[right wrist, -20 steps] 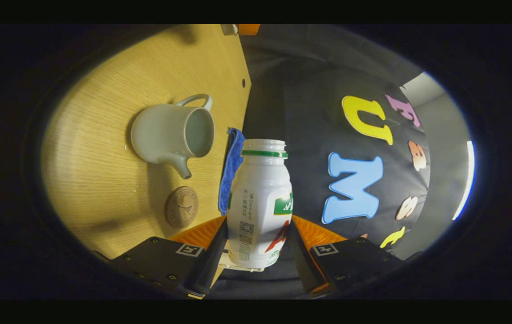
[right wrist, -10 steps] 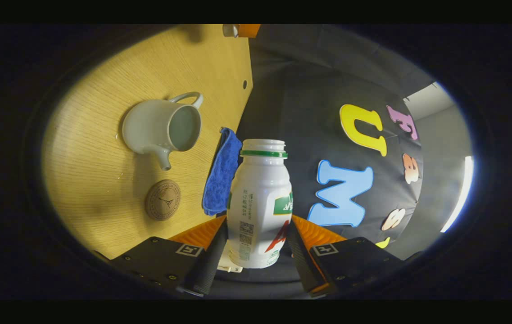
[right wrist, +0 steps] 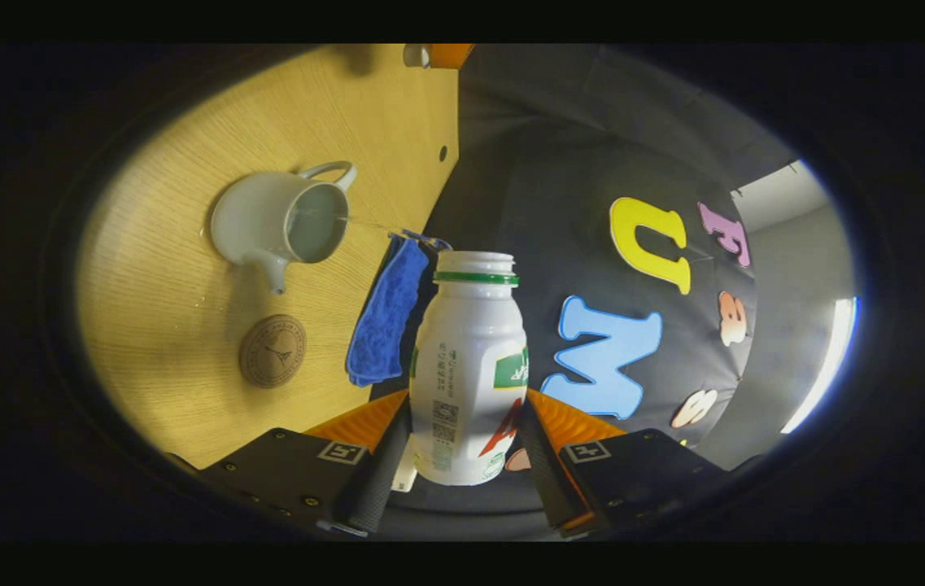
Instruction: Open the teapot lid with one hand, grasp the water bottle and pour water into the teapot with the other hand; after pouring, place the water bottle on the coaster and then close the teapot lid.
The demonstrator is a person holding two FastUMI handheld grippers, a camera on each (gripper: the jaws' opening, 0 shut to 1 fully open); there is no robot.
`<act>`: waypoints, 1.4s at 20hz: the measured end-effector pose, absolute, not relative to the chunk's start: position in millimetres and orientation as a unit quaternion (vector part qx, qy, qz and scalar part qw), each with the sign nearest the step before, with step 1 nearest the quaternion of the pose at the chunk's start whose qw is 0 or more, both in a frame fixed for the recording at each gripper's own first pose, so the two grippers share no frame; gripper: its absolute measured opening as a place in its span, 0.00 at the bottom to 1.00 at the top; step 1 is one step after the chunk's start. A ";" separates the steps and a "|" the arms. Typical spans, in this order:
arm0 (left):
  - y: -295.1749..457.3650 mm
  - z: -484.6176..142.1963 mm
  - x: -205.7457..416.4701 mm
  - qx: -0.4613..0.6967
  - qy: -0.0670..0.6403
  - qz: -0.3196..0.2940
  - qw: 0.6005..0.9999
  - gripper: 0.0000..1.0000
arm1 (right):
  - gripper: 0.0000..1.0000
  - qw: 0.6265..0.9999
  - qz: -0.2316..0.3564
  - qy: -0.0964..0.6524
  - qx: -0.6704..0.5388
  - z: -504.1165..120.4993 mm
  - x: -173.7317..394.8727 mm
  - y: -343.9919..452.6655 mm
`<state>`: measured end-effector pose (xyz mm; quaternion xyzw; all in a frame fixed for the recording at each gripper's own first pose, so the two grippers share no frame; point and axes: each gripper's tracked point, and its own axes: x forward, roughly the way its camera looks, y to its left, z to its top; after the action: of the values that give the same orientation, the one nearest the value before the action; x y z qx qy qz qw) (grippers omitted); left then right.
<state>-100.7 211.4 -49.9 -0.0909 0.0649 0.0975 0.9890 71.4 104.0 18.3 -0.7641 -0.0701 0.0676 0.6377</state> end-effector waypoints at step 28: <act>208.0 -58.6 -97.9 -0.098 0.074 0.093 0.988 0.07 | 0.73 0.609 0.052 -0.092 -0.786 57.9 75.5 99.0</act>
<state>-97.9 208.0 -58.6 -0.0982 0.0739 0.0926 0.9881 75.5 99.0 57.9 -0.7865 -0.0921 0.0519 0.6085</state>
